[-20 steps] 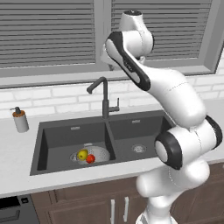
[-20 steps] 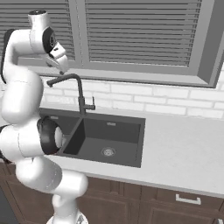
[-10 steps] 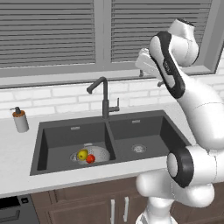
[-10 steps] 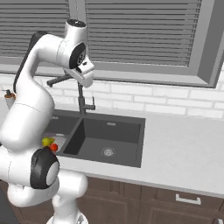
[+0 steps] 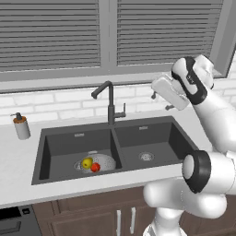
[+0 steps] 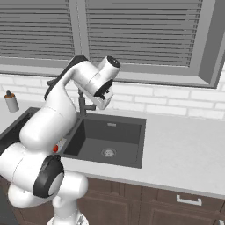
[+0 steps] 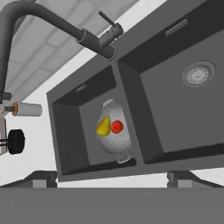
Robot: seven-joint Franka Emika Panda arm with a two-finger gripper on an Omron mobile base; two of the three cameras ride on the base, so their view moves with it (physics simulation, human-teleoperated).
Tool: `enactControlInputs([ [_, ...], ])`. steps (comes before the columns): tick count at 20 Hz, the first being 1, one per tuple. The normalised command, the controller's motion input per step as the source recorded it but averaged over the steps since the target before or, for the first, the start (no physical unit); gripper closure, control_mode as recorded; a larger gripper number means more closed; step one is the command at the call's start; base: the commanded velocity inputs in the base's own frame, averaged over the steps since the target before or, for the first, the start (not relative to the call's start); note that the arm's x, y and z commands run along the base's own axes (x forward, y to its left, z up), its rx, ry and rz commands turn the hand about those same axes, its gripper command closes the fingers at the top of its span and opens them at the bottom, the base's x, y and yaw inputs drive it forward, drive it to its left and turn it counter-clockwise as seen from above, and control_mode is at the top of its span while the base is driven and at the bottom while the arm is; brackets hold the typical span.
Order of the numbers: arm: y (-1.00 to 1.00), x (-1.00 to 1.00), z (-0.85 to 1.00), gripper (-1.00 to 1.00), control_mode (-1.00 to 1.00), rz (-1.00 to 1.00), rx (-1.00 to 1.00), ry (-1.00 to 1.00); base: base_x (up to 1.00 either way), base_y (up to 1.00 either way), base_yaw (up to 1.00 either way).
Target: Put the colander in the sink, put the pear, apple in the colander, and turn on the sink faucet and pour water over the colander.
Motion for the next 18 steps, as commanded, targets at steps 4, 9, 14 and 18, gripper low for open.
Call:
enactControlInputs([
  [4,0.04,0.74,-0.41,-1.00,-1.00,0.20,0.10,0.00,0.00,0.00,0.00],
  [9,0.11,0.58,-0.29,-1.00,-1.00,0.23,0.03,0.00,0.00,0.00,0.00],
  [14,0.14,0.32,-0.37,-1.00,-1.00,0.16,0.00,-0.09,0.00,0.00,0.00],
  [18,0.30,0.20,-0.41,-1.00,-1.00,0.03,0.00,-0.22,0.00,0.00,0.00],
])
